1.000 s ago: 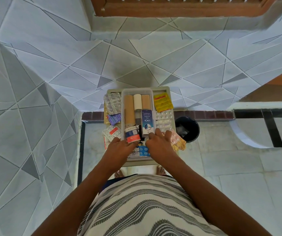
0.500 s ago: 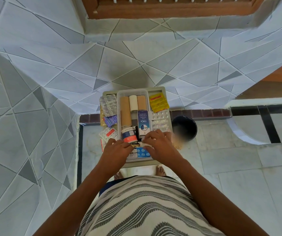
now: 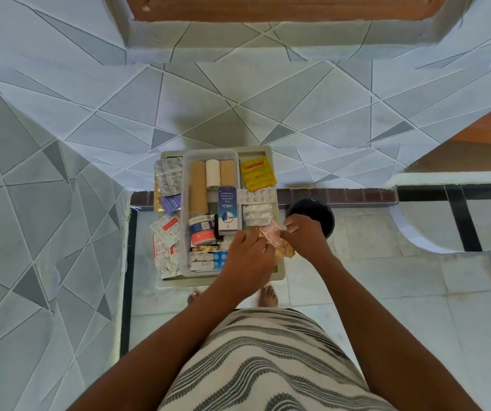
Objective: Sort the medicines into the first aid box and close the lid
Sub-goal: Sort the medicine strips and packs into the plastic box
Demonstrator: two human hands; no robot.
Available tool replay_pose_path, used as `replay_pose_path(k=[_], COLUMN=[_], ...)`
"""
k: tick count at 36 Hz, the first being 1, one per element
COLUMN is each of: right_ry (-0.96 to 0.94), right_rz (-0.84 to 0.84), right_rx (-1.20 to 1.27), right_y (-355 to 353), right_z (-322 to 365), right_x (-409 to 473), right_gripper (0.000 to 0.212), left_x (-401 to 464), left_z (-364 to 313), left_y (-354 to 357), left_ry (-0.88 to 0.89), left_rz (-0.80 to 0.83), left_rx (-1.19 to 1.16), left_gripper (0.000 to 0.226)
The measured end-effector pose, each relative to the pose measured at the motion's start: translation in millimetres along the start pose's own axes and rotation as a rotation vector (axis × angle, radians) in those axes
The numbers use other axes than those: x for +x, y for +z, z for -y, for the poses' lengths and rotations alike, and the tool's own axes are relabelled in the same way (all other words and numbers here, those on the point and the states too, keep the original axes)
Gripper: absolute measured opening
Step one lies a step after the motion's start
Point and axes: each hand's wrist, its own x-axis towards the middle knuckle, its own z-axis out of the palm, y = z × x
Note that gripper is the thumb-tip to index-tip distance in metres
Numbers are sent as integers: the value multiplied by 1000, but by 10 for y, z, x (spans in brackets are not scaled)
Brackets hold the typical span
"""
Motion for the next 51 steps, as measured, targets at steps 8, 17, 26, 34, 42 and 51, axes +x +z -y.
replay_pose_path(k=[8, 17, 26, 34, 42, 51], right_ry=[-67, -29, 37, 227, 325, 402], right_rz=[103, 162, 215, 329, 375, 406], right_rx=[-86, 53, 231, 567, 778, 968], right_y=[-46, -22, -69, -187, -294, -408], right_z=[2, -91, -184, -265, -295, -314], right_x=[227, 247, 224, 167, 16, -192], right_gripper=[11, 13, 9, 14, 28, 7], left_x=[87, -4, 104, 100, -17, -291], left_z=[-355, -483, -529, -574, -676, -712], left_y=[374, 606, 576, 651, 327, -141], left_ry=[-87, -169, -254, -167, -195, -226], left_rz=[128, -8, 80, 76, 139, -9], left_rx=[64, 46, 52, 120, 50, -139], left_gripper=[35, 18, 40, 15, 19, 27])
